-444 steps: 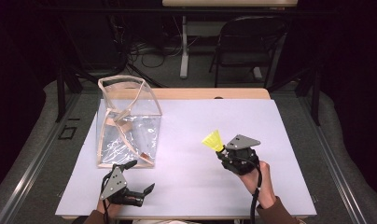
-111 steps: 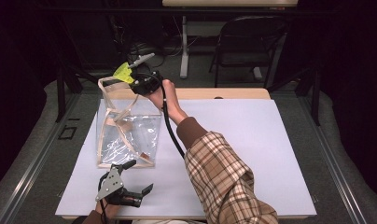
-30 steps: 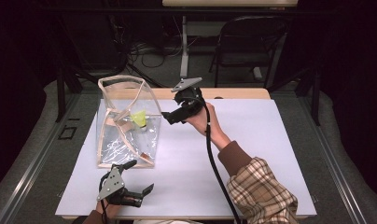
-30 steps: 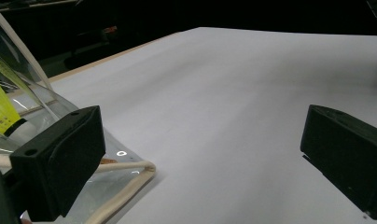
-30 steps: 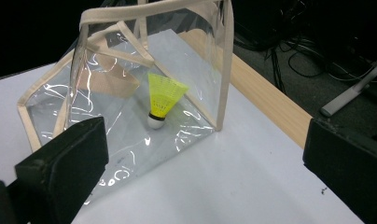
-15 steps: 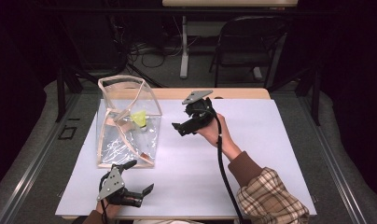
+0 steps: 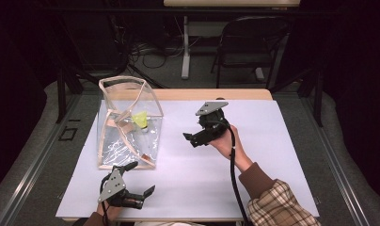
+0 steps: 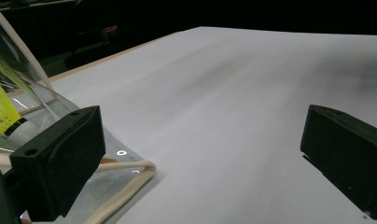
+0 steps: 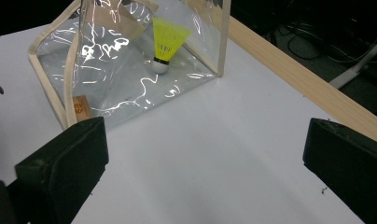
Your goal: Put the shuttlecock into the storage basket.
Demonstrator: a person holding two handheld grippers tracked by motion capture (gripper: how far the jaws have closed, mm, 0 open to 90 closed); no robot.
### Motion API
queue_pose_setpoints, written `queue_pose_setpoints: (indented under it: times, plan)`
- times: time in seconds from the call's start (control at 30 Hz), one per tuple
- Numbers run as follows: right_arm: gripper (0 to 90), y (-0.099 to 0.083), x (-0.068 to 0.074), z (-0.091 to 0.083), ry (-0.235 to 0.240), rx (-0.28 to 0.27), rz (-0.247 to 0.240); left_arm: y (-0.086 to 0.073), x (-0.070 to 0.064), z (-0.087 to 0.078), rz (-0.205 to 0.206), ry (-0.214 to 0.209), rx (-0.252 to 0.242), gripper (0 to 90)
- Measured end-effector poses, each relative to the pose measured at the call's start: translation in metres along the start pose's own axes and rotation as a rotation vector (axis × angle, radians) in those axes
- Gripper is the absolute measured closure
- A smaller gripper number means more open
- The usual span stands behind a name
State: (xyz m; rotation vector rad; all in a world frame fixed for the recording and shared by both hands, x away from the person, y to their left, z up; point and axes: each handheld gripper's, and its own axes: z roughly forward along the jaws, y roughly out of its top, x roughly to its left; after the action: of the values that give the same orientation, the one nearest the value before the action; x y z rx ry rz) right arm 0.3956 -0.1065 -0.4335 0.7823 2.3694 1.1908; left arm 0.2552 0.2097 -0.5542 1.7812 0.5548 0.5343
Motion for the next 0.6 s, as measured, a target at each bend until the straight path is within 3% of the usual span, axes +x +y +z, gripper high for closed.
queue_pose_setpoints:
  times: [0.6]
  plan:
    - [0.0, -0.04, 0.01, -0.035, -0.033, -0.027, 0.008, 0.0, 0.0, 0.0, 0.001, 0.001, 0.001, 0.0]
